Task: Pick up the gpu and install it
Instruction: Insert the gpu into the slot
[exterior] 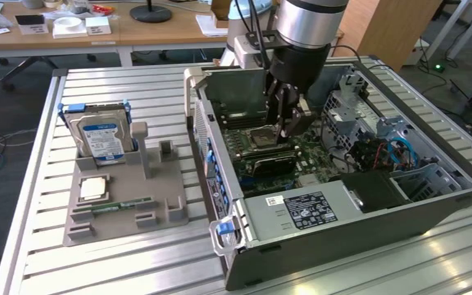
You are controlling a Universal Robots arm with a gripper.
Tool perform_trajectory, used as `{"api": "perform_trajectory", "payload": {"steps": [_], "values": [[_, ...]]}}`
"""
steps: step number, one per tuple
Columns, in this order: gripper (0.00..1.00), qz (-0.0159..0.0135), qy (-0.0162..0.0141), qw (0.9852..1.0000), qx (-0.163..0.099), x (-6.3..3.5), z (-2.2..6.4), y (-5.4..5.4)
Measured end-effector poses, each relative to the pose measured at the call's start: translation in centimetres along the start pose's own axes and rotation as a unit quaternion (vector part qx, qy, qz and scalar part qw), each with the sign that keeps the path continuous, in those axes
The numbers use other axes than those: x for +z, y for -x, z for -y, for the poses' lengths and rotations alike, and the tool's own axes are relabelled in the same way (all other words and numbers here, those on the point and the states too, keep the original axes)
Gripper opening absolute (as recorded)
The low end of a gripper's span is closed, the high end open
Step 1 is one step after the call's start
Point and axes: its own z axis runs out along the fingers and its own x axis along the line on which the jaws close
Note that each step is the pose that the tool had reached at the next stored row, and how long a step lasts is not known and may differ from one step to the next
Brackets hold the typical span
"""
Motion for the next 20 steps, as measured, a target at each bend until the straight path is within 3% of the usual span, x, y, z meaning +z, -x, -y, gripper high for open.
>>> {"api": "perform_trajectory", "payload": {"steps": [9,20], "values": [[0.57,-0.0002,0.0001,1.0,0.0,-0.2,0.0,0.0],[0.57,-0.0001,0.0,1.0,0.0,-2.59,0.04,0.1]]}}
